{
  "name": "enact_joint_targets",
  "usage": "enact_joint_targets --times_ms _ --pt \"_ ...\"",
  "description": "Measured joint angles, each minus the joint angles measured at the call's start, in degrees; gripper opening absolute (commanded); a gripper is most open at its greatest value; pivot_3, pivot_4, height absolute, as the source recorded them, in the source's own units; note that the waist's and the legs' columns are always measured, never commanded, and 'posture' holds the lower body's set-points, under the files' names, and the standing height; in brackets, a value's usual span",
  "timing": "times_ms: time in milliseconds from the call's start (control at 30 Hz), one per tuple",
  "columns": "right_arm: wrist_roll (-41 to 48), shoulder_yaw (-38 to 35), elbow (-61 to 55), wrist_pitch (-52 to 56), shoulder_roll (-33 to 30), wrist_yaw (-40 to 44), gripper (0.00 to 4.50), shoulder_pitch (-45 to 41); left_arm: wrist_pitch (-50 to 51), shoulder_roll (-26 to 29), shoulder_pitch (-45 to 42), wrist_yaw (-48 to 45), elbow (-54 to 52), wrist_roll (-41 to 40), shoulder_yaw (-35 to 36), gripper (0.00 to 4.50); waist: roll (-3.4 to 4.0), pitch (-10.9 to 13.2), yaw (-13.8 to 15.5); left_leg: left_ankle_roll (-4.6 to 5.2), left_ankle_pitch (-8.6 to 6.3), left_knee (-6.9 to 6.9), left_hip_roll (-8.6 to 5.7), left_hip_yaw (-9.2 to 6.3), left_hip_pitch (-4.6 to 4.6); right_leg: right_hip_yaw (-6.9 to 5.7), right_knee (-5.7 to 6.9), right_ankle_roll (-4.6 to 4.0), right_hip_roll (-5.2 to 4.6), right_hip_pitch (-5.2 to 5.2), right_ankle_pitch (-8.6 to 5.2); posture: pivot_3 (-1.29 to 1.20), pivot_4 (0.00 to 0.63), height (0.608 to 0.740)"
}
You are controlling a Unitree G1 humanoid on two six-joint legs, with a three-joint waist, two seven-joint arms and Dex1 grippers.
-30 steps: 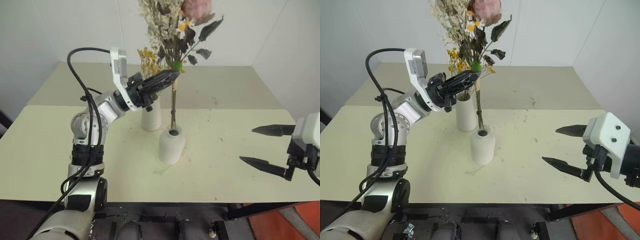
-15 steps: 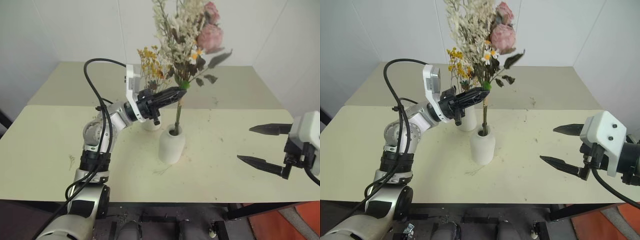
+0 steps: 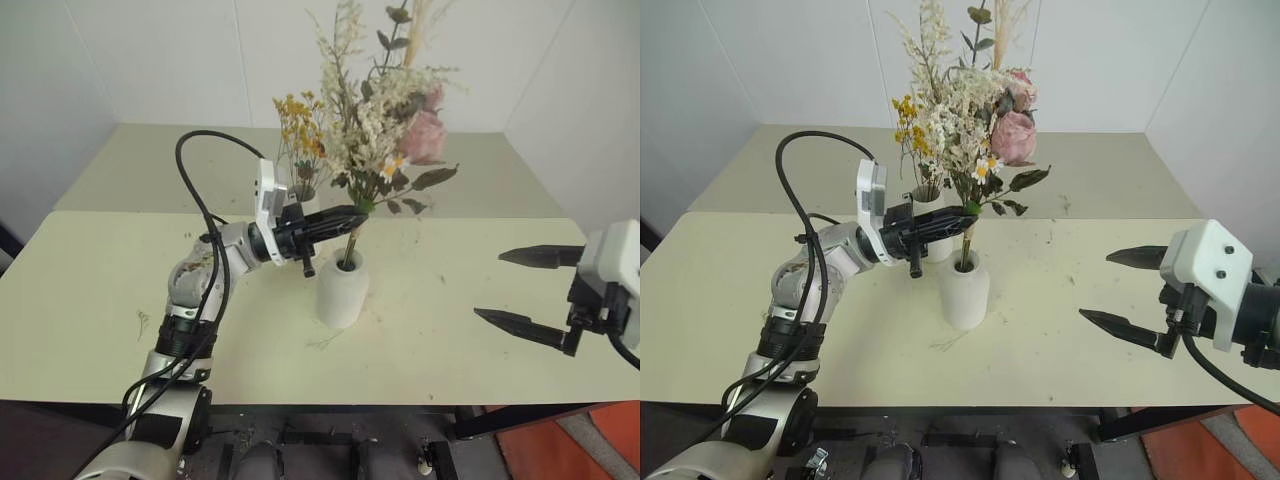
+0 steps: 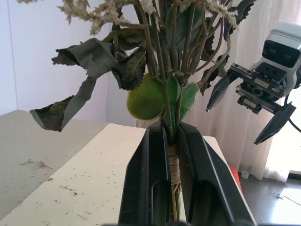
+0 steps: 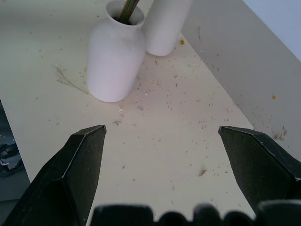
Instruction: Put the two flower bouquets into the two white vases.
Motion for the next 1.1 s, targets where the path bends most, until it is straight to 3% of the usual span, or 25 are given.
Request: enact_joint_targets --times_ms 267,433,700,833,967,1100 --pt "-0.11 0.02 0.28 -0.01 -0.09 0.07 4.50 -0.05 0.09 1.55 2.45 -2.09 -3.34 -1.38 0.08 3.07 0.00 0.00 -0.08 0.00 0.00 0.00 0.01 0.00 0.01 0.00 0.02 0.00 0.00 0.00 0.00 0.00 0.150 0.740" --pt "-0.25 0.94 1.32 -0.16 -0.55 0.22 4.50 -1.02 0.05 6.36 3.58 -5.25 -3.20 -0.21 -0.73 4.48 0.01 0.00 -0.27 0.00 0.00 0.00 0.01 0.00 0.03 0.01 0.04 0.00 0.01 0.00 0.00 0.00 0.150 0.740" --pt "-1.18 3.81 3.39 -1.37 -1.15 0.51 4.50 -3.01 1.75 14.06 4.15 -6.82 -3.31 4.68 -3.40 4.48 0.01 0.00 -0.09 0.00 0.00 0.00 0.02 0.00 -0.02 -0.01 0.02 0.00 0.00 -0.04 -0.01 0.00 0.150 0.740" --pt "-1.62 3.93 3.78 -1.53 -1.77 1.28 4.50 -3.45 3.97 20.60 6.28 -9.69 -5.07 3.99 -2.10 4.48 0.03 -0.01 -0.49 0.00 0.00 -0.05 0.05 0.05 0.01 0.02 0.02 -0.01 0.01 -0.07 -0.02 0.00 0.150 0.740" --pt "-1.63 4.02 4.79 -1.54 -2.16 2.25 4.50 -3.75 5.39 26.54 10.89 -10.57 -5.91 2.58 3.20 4.48 0.03 -0.01 -0.47 0.00 0.00 -0.04 0.08 0.05 0.03 0.00 0.06 -0.03 0.02 -0.08 -0.03 0.00 0.150 0.740" --pt "-1.94 3.32 6.83 -1.80 -2.59 4.59 4.50 -3.17 5.23 32.16 17.78 -10.15 -7.27 0.98 12.85 4.48 0.03 0.00 -0.43 0.00 -0.01 -0.05 0.11 0.08 0.01 -0.01 0.02 -0.04 0.01 -0.11 -0.04 0.00 0.150 0.740"
